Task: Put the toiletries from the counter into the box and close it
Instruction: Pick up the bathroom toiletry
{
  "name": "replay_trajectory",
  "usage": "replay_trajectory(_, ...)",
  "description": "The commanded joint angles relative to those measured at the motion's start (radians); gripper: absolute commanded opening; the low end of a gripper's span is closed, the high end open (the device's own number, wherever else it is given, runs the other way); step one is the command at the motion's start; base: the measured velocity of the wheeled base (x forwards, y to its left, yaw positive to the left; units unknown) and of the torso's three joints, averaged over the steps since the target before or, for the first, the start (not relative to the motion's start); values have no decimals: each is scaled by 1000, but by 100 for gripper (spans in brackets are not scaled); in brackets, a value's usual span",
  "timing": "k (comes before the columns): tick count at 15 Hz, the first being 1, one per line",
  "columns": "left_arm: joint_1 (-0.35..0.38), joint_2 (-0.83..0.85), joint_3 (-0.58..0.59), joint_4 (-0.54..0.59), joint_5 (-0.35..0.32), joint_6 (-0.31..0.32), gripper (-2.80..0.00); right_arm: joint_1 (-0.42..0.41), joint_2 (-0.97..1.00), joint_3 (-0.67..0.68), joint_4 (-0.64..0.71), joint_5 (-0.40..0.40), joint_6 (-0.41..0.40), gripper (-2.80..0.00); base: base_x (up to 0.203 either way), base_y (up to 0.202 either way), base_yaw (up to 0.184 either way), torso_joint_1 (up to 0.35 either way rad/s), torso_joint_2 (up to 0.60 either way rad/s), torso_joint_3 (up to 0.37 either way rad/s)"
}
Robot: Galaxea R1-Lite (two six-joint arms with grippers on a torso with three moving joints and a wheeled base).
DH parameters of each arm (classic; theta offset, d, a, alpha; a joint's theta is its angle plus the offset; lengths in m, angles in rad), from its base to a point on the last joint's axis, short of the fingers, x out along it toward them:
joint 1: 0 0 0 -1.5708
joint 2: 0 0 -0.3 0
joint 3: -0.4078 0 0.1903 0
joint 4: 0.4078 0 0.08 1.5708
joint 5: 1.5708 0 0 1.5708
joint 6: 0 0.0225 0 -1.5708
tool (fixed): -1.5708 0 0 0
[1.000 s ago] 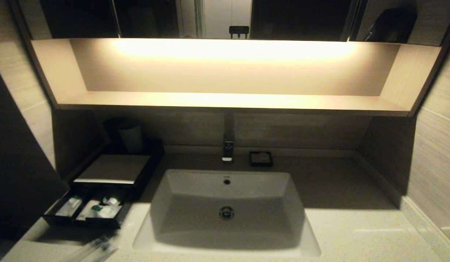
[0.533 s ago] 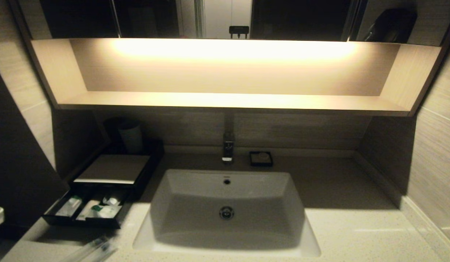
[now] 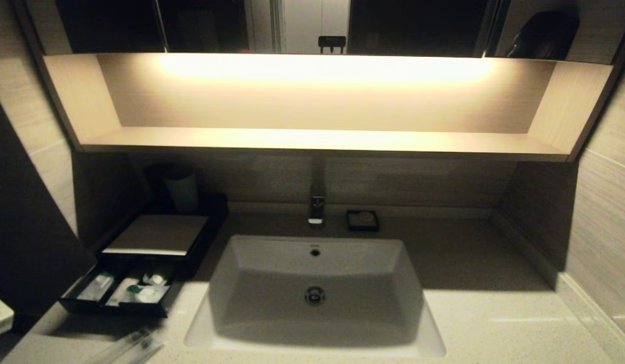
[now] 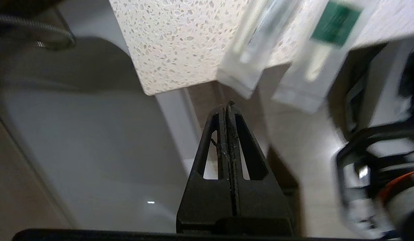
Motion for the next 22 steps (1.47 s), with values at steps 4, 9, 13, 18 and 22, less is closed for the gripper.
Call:
replay_trajectory(4, 29, 128, -15, 5, -2, 163, -280, 0, 0, 0, 0, 0, 0, -280, 0, 0, 0, 0, 0, 0)
replay_trajectory(9, 21, 180, -9, 6, -8, 182, -280, 0, 0, 0, 0, 0, 0, -280, 0, 0, 0, 0, 0, 0)
replay_trajectory(13, -2, 208, -13, 6, -17, 185, 0, 0, 0, 0, 0, 0, 0, -280, 0, 0, 0, 0, 0, 0)
replay_trajectory(18, -18, 255, -25, 4, -19, 183, 0, 0, 0, 0, 0, 0, 0, -280, 0, 0, 0, 0, 0, 0)
replay_trajectory(22, -18, 293, -53, -3, -14, 183, 0, 0, 0, 0, 0, 0, 0, -280, 0, 0, 0, 0, 0, 0)
